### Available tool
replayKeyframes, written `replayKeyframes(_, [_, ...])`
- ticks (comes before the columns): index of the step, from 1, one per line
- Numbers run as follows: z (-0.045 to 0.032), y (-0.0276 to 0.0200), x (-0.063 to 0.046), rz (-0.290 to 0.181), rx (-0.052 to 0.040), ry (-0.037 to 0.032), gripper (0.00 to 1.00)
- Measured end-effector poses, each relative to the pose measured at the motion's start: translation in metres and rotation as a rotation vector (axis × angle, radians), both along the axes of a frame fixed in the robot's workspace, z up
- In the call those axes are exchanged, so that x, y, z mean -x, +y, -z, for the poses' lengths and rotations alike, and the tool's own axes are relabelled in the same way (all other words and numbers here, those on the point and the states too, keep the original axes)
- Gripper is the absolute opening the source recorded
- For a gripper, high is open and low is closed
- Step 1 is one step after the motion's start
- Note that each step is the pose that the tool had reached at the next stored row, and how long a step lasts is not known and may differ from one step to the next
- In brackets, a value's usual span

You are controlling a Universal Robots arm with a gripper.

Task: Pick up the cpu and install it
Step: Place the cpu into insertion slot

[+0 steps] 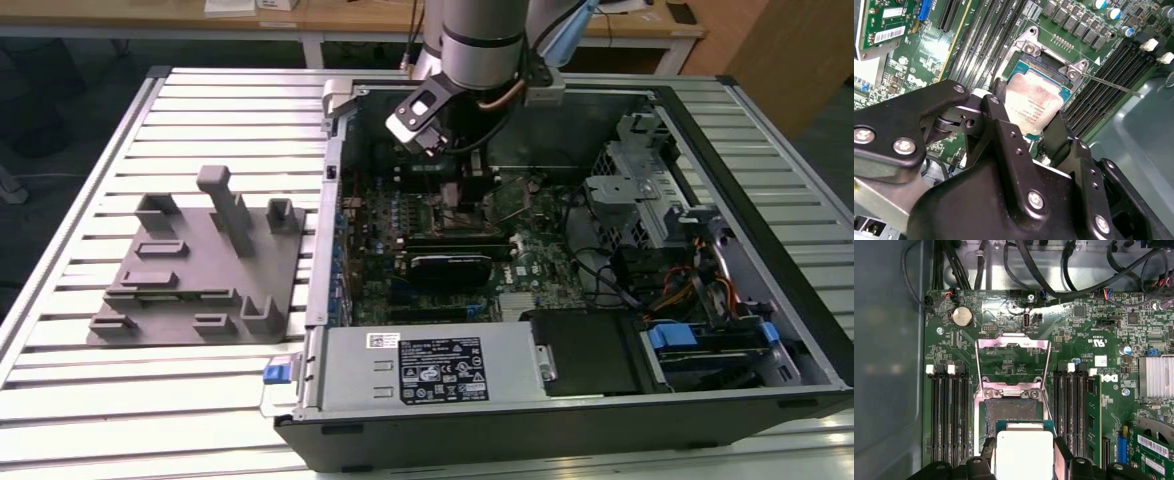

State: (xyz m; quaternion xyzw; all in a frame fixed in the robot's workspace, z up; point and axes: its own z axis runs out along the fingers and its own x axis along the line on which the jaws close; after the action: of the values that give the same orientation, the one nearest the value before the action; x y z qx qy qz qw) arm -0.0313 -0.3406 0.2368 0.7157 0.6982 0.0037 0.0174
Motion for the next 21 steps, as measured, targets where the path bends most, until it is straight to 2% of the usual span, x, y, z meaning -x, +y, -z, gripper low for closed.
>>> replayKeyframes(6, [0.0048, -0.0005, 0.0, 0.0, -0.001, -0.0033, 0.54])
replayKeyframes(15, [0.0092, -0.0005, -0.006, 0.0, -0.0011, -0.0034, 0.54])
replayKeyframes(21, [0.0149, -0.0005, -0.007, 0.0, -0.0012, -0.0034, 0.54])
